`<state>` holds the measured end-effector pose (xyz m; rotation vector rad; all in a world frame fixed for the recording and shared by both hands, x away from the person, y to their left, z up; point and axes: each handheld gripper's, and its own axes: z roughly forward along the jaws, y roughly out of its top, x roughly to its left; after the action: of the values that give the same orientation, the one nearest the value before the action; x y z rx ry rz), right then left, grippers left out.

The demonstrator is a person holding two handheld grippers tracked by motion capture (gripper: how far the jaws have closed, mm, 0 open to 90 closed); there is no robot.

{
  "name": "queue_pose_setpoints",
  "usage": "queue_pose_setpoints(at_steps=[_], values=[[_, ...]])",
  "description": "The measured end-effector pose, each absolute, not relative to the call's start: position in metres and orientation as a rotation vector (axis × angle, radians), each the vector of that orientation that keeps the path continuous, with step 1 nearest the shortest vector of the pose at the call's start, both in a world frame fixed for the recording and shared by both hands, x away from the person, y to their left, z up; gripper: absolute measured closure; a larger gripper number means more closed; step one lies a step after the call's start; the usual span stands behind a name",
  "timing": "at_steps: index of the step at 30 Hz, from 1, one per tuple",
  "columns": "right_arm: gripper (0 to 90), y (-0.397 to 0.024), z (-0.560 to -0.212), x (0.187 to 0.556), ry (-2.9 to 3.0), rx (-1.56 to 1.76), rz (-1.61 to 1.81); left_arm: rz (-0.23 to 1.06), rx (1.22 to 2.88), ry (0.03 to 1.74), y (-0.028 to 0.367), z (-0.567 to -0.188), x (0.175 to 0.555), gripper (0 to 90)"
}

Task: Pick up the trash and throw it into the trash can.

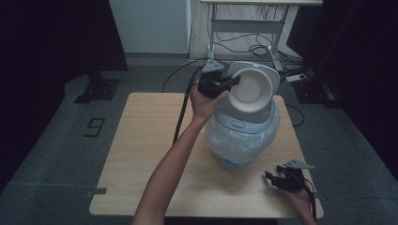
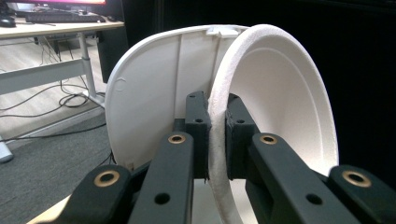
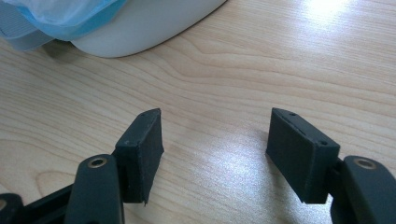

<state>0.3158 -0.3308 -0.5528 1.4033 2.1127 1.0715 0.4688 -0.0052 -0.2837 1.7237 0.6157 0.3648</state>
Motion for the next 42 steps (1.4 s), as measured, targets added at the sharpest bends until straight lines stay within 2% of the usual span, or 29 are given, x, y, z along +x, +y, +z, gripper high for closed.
queue_pose_setpoints(at_steps=[10, 11, 13, 14, 17, 29, 42], values=[[35.4, -0.331, -0.553, 0.316, 2.113, 1.402, 1.070, 0.403, 1.755, 0.614, -0.017, -0.288, 0.477, 81.7], [35.4, -0.331, -0.553, 0.316, 2.113, 1.402, 1.071, 0.456, 1.778, 0.612, -0.020, -0.290, 0.477, 78.2], [35.4, -0.331, -0.553, 0.316, 2.113, 1.402, 1.071, 0.461, 1.814, 0.627, -0.024, -0.293, 0.480, 54.2], [35.4, -0.331, -0.553, 0.316, 2.112, 1.402, 1.072, 0.461, 1.822, 0.633, -0.025, -0.294, 0.480, 45.6], [35.4, -0.330, -0.553, 0.316, 2.114, 1.397, 1.068, 0.450, 1.812, 0.625, -0.021, -0.295, 0.477, 40.5], [35.4, -0.329, -0.553, 0.316, 2.124, 1.382, 1.055, 0.404, 1.814, 0.605, 0.011, -0.297, 0.447, 28.2], [35.2, -0.330, -0.553, 0.318, 2.135, 1.374, 1.060, 0.403, 1.841, 0.635, 0.061, -0.322, 0.395, 25.3]])
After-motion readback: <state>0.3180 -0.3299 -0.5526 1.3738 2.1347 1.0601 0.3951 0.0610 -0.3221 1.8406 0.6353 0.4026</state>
